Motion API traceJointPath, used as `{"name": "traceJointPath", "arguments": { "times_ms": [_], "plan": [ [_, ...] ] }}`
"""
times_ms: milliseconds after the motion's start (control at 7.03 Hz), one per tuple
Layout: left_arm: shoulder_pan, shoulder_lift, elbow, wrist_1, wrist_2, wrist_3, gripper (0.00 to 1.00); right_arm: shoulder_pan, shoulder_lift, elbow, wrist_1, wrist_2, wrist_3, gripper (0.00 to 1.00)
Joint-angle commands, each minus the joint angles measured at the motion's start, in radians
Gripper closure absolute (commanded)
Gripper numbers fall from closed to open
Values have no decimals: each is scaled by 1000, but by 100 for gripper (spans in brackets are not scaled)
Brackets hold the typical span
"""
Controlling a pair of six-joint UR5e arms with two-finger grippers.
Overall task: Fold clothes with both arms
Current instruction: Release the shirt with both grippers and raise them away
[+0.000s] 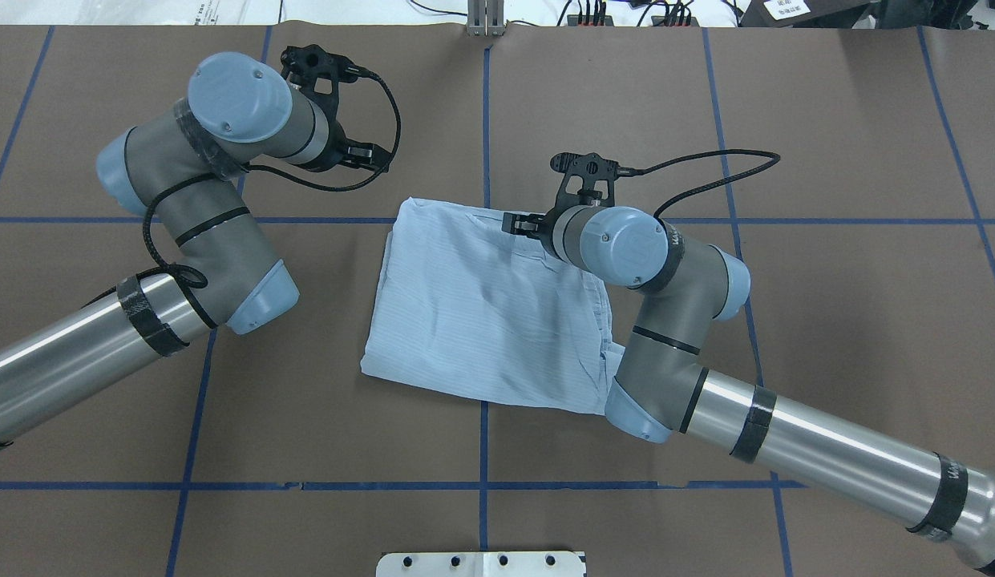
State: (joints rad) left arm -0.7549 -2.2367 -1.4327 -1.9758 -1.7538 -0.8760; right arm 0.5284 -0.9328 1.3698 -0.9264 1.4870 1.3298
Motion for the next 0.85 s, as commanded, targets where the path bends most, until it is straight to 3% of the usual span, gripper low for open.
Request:
{"name": "traceJointPath", "arguments": {
  "times_ms": [0,142,427,569,711],
  "plan": [
    [2,0,1,0,0,0,0,1,-3,0,-2,-2,-12,19],
    [2,0,1,0,0,0,0,-1,-9,-1,-5,-2,-11,24],
    [2,0,3,-2,0,0,0,1,-18,-1,-11,-4,-27,25],
    [2,0,3,-2,0,0,0,1,-17,-1,-11,-4,-26,36],
    [2,0,3,-2,0,-1,0,1,-14,3,-8,-4,-15,93]
  ]
}}
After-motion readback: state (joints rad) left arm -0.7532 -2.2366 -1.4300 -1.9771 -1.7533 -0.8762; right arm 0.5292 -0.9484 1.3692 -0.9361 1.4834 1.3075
